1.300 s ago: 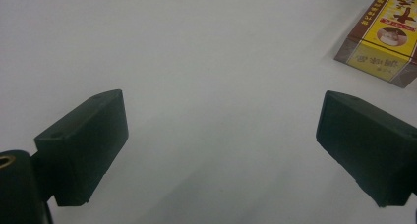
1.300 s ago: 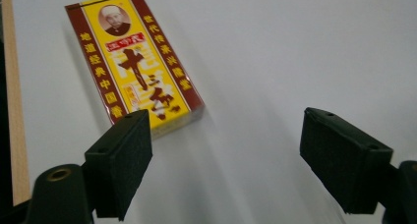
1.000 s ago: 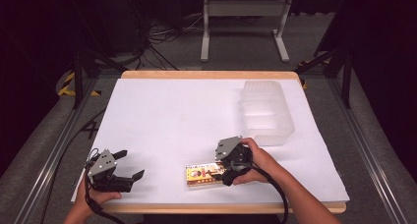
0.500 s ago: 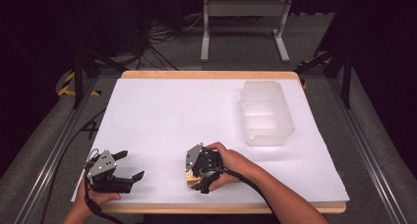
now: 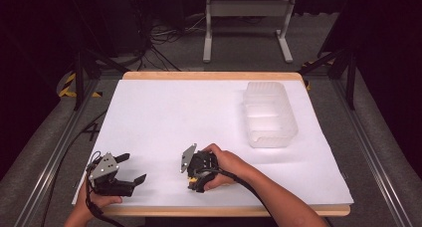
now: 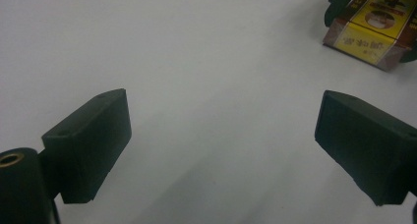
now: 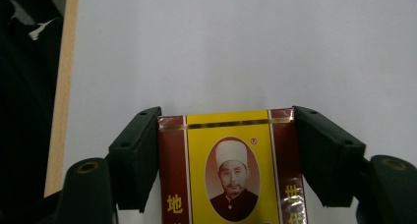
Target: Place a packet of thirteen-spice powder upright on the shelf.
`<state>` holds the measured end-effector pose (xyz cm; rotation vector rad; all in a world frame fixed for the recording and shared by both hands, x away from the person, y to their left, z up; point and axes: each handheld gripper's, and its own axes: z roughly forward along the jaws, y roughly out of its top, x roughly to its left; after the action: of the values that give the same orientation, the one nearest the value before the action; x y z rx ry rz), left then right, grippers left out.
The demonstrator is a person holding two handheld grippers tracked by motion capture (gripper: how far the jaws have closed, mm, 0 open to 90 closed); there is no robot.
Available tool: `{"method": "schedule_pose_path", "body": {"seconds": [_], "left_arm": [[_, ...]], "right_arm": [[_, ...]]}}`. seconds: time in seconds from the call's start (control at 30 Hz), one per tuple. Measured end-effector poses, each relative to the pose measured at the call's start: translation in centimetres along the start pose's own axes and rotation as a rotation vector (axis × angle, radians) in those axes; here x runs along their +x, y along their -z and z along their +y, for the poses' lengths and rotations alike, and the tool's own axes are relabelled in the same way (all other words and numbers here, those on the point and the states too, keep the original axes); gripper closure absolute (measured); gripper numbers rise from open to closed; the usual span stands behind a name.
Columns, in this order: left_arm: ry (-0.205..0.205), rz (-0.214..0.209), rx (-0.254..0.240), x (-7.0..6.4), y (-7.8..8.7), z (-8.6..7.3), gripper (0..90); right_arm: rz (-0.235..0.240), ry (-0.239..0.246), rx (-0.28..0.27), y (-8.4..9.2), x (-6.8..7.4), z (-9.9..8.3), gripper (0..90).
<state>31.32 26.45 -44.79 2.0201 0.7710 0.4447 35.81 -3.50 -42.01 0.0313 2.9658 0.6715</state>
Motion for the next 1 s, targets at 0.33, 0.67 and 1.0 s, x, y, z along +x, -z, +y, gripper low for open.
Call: {"method": "schedule_pose_path", "body": {"seconds": [0.33,0.67,1.0], "left_arm": [[-0.006,-0.001,0.006,-0.1,-0.1,0.0,7.6],[-0.004,-0.002,0.005,-0.1,-0.1,0.1,7.7],[0.003,-0.005,0.004,-0.1,-0.1,0.1,7.6]], "right_arm": [[-0.131,-0.094,-0.179,5.6,-0.3,-1.9,32.5],[-0.283,-0.235,-0.324,11.0,-1.1,-4.7,32.7],[-0.428,-0.336,-0.444,13.5,-2.3,-5.9,32.7]]}}
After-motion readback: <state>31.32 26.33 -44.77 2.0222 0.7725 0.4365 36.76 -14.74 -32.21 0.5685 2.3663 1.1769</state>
